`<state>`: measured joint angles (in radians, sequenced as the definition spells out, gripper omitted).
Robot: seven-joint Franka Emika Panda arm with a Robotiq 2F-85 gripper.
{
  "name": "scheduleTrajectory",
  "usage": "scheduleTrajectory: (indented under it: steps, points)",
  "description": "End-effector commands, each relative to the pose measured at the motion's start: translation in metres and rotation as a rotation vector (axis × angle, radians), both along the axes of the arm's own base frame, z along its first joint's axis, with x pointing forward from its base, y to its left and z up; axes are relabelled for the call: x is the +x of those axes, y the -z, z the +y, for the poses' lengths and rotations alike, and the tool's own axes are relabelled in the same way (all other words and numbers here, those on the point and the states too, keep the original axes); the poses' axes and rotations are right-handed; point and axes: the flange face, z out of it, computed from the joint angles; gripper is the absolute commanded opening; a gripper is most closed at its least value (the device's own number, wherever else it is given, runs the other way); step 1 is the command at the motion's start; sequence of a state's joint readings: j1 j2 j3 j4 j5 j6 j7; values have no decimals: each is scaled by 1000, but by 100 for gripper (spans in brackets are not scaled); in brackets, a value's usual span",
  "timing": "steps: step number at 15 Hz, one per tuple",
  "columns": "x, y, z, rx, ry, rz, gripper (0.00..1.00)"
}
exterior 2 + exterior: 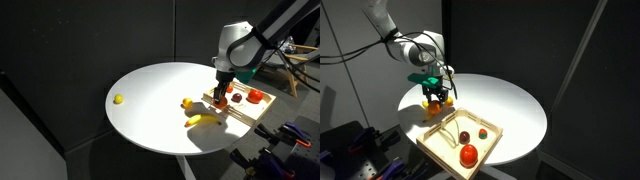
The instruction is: Pick up the orange on the left side in the crate and put it on the table outside the crate
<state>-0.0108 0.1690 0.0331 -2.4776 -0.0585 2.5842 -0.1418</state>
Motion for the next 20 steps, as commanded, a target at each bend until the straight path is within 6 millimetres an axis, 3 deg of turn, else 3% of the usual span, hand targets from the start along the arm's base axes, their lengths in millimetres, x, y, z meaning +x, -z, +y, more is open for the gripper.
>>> scheduleTrajectory:
  steps: [1,4,5,16,17,20]
  points:
    - [11,-4,0,2,11,-28,50]
    - [15,-4,-1,-2,14,-40,50]
    - [8,-2,0,1,2,-22,75]
    - [9,-2,0,2,3,-24,75]
    - [9,-2,0,2,3,-24,50]
    - [11,-9,-1,-1,5,-32,50]
